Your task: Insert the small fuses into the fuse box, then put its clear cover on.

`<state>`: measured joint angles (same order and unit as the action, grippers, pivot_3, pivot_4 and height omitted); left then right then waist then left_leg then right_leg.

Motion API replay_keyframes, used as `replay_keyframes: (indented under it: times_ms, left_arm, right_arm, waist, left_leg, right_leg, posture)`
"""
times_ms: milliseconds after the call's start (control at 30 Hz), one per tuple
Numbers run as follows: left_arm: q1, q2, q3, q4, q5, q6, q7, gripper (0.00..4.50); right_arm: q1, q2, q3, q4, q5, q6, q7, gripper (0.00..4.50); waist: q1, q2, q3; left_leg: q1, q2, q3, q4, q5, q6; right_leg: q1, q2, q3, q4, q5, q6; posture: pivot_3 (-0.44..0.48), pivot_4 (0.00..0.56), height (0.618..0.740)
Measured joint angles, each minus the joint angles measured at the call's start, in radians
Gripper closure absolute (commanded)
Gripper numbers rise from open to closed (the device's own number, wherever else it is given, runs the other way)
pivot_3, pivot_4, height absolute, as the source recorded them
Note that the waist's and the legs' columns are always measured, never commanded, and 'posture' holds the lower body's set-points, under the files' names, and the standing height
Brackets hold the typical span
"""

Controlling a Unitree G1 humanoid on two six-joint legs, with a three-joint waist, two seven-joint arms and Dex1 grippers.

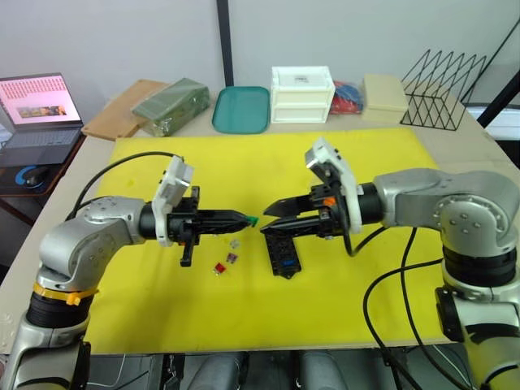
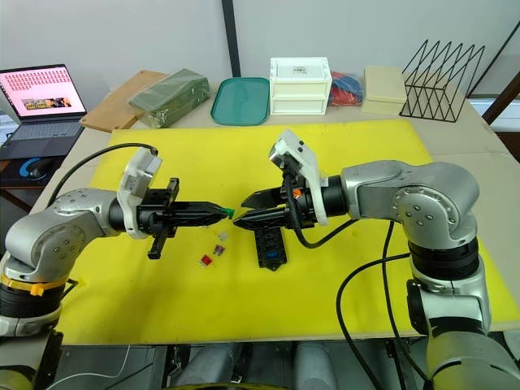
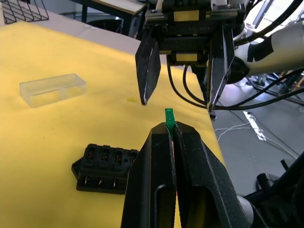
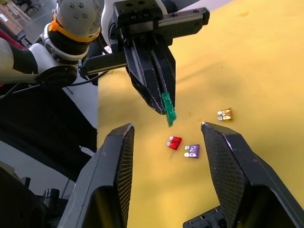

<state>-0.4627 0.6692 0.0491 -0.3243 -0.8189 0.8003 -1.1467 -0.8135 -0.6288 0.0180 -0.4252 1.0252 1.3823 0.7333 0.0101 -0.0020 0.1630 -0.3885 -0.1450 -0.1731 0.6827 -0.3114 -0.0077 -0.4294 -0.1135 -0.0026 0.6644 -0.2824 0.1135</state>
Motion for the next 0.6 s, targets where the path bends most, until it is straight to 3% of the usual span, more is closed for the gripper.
replay_keyframes:
  times_ms: [67,600]
  left_arm:
    - [-0.004,-0.003,-0.002,0.0,0.0,0.0,0.0,4.5]
    - [-0.004,-0.004,-0.026,0.0,0.0,-0.001,0.011,4.5]
  right_arm:
    - [0.0,0.002,0.01,0.0,0.001,0.0,-0.003,3.63]
    - [-0.02,0.019,0.02,0.016,0.001,-0.002,-0.016,3.63]
  waist:
    - [-0.001,0.0,0.0]
    - [-0.001,0.0,0.0]
  left_leg:
    - [0.0,0.0,0.0,0.0,0.0,0.0]
    - [0.0,0.0,0.0,0.0,0.0,0.0]
  right_leg:
    - [0.0,0.0,0.0,0.0,0.0,0.0]
    - [0.0,0.0,0.0,0.0,0.0,0.0]
  posture:
    - [0.0,0.15,0.74]
    - [0.0,0.15,0.74]
